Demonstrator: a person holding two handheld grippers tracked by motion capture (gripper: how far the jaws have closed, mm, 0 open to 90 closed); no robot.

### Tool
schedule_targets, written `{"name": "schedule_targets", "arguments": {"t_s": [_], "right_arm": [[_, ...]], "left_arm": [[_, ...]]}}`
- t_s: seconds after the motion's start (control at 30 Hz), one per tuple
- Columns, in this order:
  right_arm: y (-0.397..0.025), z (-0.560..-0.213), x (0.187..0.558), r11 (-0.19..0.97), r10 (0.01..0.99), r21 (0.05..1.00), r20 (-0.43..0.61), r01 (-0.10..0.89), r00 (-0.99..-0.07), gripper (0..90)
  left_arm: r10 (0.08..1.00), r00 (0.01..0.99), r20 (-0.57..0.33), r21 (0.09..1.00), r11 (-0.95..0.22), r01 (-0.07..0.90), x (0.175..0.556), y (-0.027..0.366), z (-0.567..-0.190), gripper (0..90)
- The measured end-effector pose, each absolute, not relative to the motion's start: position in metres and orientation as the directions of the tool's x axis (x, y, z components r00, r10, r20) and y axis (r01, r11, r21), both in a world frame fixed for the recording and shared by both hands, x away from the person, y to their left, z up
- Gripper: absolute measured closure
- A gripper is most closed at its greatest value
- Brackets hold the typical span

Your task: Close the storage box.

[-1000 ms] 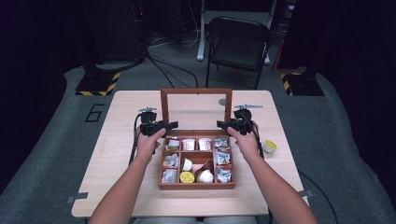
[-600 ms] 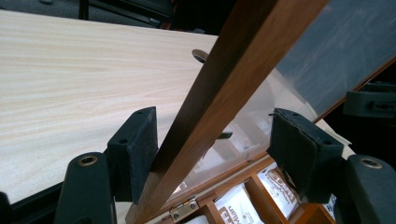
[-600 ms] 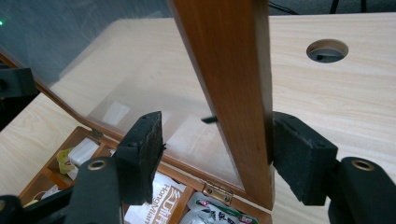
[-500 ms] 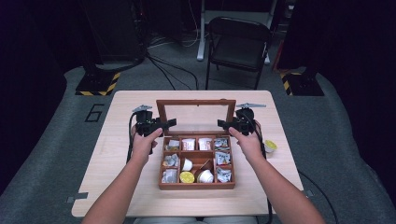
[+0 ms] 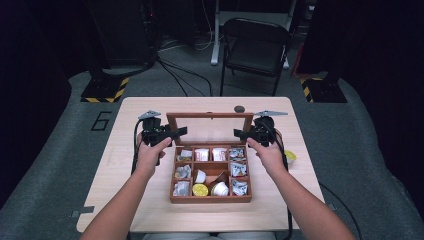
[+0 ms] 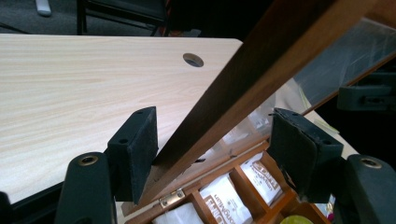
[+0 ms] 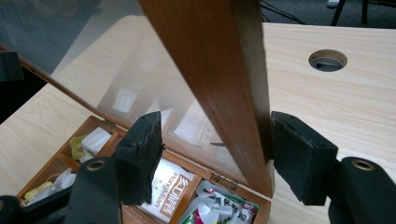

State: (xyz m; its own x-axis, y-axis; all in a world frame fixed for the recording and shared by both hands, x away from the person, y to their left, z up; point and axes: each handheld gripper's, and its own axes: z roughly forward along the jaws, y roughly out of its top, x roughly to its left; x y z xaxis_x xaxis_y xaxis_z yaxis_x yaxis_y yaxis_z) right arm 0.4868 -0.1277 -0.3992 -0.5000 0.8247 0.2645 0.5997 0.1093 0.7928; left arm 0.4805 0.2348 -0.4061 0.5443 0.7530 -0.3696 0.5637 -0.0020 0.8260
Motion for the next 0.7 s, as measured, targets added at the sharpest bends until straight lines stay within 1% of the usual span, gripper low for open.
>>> {"name": "schedule_targets", "arguments": {"t_s": [0.23, 0.47, 0.5, 0.57, 0.6, 0.7], "right_arm": [[-0.129, -0.39, 0.476, 0.125, 0.822, 0.808, 0.241, 0.575, -0.517, 35.9], [-0.132, -0.381, 0.467, 0.14, 0.82, 0.806, 0.231, 0.575, -0.523, 37.7], [-0.133, -0.379, 0.466, 0.141, 0.818, 0.808, 0.23, 0.572, -0.527, 38.1], [-0.134, -0.378, 0.464, 0.14, 0.817, 0.81, 0.23, 0.569, -0.529, 38.2], [-0.136, -0.375, 0.459, 0.152, 0.811, 0.817, 0.218, 0.556, -0.543, 40.2], [-0.137, -0.373, 0.455, 0.164, 0.809, 0.817, 0.209, 0.552, -0.549, 41.3]], "left_arm": [[0.751, 0.55, -0.364, 0.826, -0.013, 0.564, 0.472, 0.237, -0.401, 32.5], [0.749, 0.567, -0.342, 0.835, -0.034, 0.549, 0.464, 0.239, -0.391, 32.4], [0.749, 0.558, -0.358, 0.828, -0.022, 0.561, 0.462, 0.239, -0.39, 32.5], [0.748, 0.557, -0.361, 0.826, -0.022, 0.564, 0.46, 0.239, -0.388, 32.7], [0.745, 0.571, -0.346, 0.83, -0.04, 0.556, 0.456, 0.241, -0.385, 32.9], [0.742, 0.587, -0.326, 0.841, -0.057, 0.539, 0.45, 0.243, -0.38, 33.8]]}}
